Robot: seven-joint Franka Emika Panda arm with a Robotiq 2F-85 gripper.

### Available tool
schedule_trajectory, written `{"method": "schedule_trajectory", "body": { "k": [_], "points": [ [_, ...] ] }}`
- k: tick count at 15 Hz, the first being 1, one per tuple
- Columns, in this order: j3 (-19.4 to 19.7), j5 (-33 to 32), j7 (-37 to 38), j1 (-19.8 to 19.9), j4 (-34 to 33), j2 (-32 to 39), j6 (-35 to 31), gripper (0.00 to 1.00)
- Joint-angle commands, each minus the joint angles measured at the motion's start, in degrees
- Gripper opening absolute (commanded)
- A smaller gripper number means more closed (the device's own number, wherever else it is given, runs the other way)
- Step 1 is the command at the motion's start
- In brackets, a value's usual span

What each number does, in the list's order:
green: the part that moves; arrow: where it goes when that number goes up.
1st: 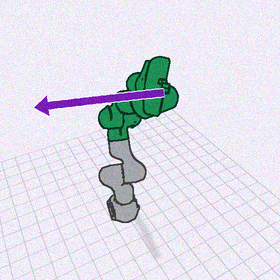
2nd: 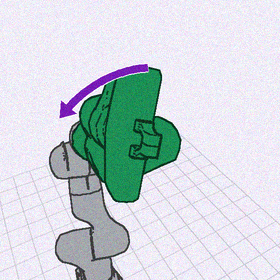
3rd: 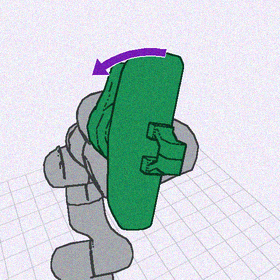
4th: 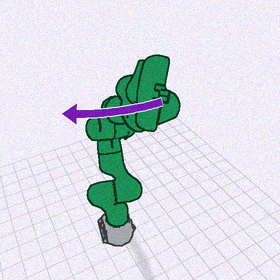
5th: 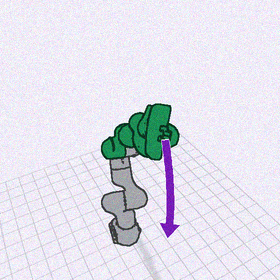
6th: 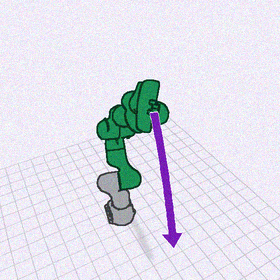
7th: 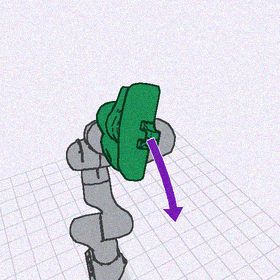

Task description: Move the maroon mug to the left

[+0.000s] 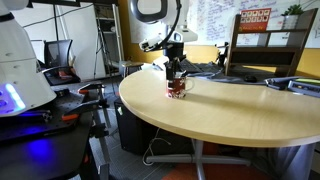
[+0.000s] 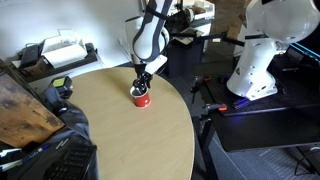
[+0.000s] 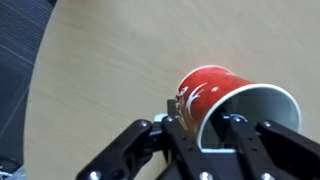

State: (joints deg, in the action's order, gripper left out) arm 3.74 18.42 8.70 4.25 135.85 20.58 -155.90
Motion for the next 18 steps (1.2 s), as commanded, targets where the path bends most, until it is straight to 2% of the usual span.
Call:
{"method": "schedule_trajectory", "body": {
  "k": [1, 3, 6, 10, 13, 18],
  "points": [
    [0.91, -2.82, 3.41, -1.49, 0.23, 0.08, -1.34, 0.12],
    [0.96, -3.69, 4.16, -1.88, 0.44, -0.11, -1.78, 0.00],
    [0.30, -3.46, 3.12, -1.60, 1.90, -1.57, -2.79, 0.02],
    [0.49, -5.52, 3.77, -4.09, 7.89, -4.96, -10.42, 0.02],
    [-0.20, -6.84, 4.62, -6.48, 9.74, -6.43, -12.65, 0.02],
    [-1.14, -10.59, 5.76, -9.90, 3.57, -5.96, -4.26, 0.02]
  ]
}}
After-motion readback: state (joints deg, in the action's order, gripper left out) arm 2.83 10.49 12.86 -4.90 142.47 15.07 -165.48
